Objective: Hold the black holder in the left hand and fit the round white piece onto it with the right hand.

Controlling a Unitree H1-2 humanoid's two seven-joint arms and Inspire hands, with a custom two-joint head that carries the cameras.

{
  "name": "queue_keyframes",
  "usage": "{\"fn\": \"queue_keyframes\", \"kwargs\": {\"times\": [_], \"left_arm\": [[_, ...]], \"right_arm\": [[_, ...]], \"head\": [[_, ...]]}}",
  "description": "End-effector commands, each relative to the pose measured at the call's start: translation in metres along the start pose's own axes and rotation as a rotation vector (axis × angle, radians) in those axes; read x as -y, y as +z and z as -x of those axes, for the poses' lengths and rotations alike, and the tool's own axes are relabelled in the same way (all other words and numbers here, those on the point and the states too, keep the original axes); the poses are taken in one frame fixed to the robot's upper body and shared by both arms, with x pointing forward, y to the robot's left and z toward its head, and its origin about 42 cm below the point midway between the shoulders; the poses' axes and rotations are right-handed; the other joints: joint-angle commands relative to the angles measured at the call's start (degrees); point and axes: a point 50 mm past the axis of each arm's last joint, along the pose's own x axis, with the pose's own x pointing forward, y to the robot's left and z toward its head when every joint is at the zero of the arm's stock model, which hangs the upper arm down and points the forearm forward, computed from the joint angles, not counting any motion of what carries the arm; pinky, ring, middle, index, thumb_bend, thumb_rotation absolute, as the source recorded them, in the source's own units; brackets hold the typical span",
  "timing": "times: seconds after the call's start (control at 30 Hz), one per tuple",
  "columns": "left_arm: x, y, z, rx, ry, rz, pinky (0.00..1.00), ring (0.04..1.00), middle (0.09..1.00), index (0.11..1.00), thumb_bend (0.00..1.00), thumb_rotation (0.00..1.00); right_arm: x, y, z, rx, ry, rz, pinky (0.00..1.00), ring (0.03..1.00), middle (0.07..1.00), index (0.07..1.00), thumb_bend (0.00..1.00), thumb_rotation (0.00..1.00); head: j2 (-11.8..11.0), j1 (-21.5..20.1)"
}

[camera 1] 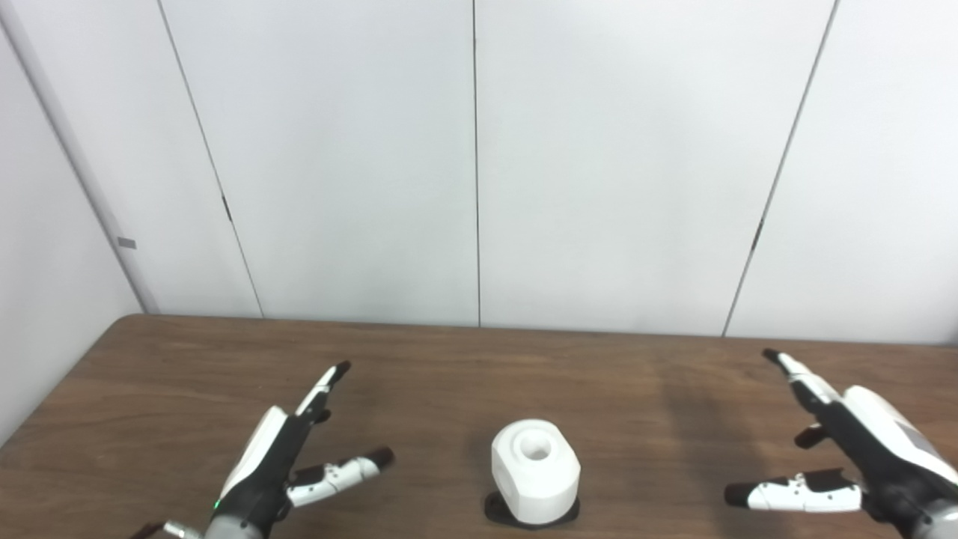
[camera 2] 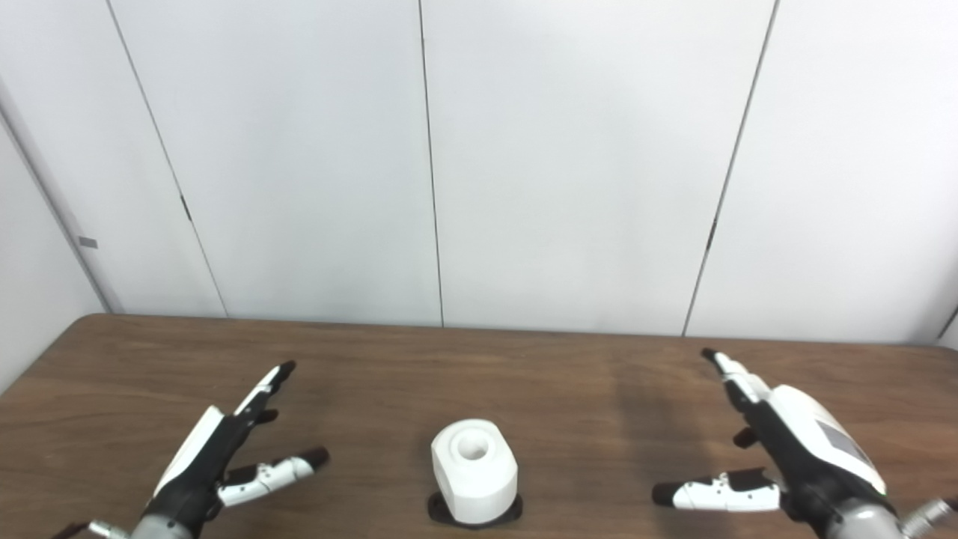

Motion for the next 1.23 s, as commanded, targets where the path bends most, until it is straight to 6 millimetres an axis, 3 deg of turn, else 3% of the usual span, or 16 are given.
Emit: {"fn": "queue_keyframes", "kwargs": {"times": [0.0,0.1,0.17,0.23,0.3,0.5,0.67,0.8,1.1,1.2], "left_arm": [[0.000,0.002,-0.003,0.105,0.059,0.100,0.97,1.000,1.000,1.000,0.77,0.75],[0.008,-0.008,0.000,0.113,0.056,0.259,1.00,1.000,1.000,1.000,0.80,0.77],[0.013,-0.009,0.002,0.087,0.056,0.335,1.00,1.000,1.000,1.000,0.84,0.76],[0.015,-0.007,0.004,0.071,0.053,0.375,1.00,1.000,1.000,1.000,0.85,0.78],[0.016,-0.005,0.006,0.059,0.051,0.388,1.00,1.000,1.000,1.000,0.88,0.80],[0.014,-0.004,0.012,0.037,0.042,0.436,1.00,1.000,1.000,1.000,0.79,0.78],[0.012,-0.006,0.009,0.055,0.063,0.470,1.00,1.000,1.000,1.000,0.82,0.74],[0.011,-0.006,0.006,0.060,0.059,0.507,1.00,1.000,1.000,1.000,0.84,0.72],[0.008,-0.001,0.002,0.102,0.080,0.535,1.00,1.000,1.000,1.000,0.89,0.72],[0.007,0.004,0.005,0.103,0.071,0.541,1.00,1.000,1.000,1.000,0.88,0.74]], "right_arm": [[-0.002,-0.002,0.004,0.063,-0.067,-0.056,0.75,1.000,1.000,1.000,1.00,0.55],[-0.018,-0.016,0.010,0.068,-0.116,-0.107,0.82,1.000,1.000,1.000,0.97,0.64],[-0.031,-0.024,0.013,0.064,-0.152,-0.144,0.82,0.977,1.000,1.000,0.88,0.76],[-0.043,-0.030,0.015,0.057,-0.173,-0.216,0.81,0.968,1.000,1.000,0.81,0.80],[-0.055,-0.036,0.017,0.051,-0.193,-0.263,0.83,0.971,1.000,1.000,0.79,0.88],[-0.077,-0.044,0.026,0.067,-0.217,-0.348,0.87,0.960,1.000,1.000,0.72,0.99],[-0.086,-0.044,0.027,0.085,-0.226,-0.425,0.89,0.967,0.995,1.000,0.74,1.00],[-0.089,-0.038,0.029,0.063,-0.210,-0.515,0.81,0.964,0.995,1.000,0.79,0.99],[-0.084,-0.030,0.033,0.071,-0.187,-0.626,0.89,1.000,1.000,1.000,0.78,0.95],[-0.082,-0.026,0.038,0.054,-0.195,-0.673,0.93,1.000,1.000,1.000,0.78,0.92]], "head": [[0.2,0.0],[0.6,-0.3],[1.0,-0.6],[1.5,-0.8],[2.0,-1.0],[5.1,-2.0],[7.3,-3.2],[8.5,-3.8],[10.5,-4.4],[12.2,-4.6]]}}
